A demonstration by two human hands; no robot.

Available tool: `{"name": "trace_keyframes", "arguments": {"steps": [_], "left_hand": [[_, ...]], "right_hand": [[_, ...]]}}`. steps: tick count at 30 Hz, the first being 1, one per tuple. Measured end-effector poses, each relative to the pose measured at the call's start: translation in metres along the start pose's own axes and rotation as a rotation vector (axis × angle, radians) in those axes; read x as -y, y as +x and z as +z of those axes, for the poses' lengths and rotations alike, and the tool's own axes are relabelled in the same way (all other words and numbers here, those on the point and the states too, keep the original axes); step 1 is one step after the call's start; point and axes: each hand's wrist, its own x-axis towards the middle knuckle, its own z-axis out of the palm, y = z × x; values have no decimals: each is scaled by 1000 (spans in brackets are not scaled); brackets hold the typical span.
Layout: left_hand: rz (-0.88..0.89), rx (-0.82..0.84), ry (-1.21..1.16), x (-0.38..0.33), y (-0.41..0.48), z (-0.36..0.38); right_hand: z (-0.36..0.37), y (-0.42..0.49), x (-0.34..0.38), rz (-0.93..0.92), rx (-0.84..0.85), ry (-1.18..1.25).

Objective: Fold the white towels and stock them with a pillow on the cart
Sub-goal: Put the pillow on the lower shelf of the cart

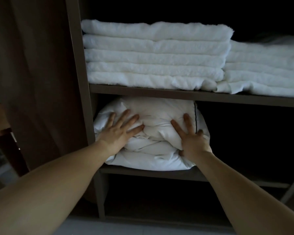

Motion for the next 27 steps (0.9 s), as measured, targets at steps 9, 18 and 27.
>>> {"name": "trace_keyframes", "arguments": {"steps": [9,18,27], "left_hand": [[88,45,-34,11,-38,-16],[69,331,-293,67,-93,-139],[-315,495,-545,183,-155,-303]], "right_hand": [[-34,-46,4,-66,15,53],[-173,-91,57,-227,338,263],[-373,-98,137,-445,433,265]]}}
